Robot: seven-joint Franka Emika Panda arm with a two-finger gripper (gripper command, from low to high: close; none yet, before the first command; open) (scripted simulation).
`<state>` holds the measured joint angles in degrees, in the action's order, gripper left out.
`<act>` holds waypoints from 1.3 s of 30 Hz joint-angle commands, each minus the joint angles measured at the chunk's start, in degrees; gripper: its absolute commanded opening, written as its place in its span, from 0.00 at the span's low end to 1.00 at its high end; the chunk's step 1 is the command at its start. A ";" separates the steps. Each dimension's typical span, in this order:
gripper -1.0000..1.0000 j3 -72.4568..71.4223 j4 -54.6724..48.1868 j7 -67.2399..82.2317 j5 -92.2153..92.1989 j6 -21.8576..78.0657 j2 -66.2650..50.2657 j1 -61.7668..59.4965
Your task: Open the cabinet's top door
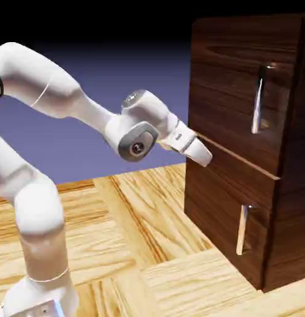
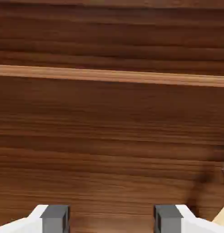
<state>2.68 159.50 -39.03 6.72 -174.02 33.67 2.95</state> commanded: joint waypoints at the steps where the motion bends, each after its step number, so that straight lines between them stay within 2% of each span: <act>1: 0.50 0.99 -0.56 1.27 2.50 -0.01 0.37 0.84; 39: 0.50 38.70 -21.70 49.50 97.20 -0.19 14.61 32.69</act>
<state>41.38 137.80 10.47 103.92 -174.22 48.27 35.63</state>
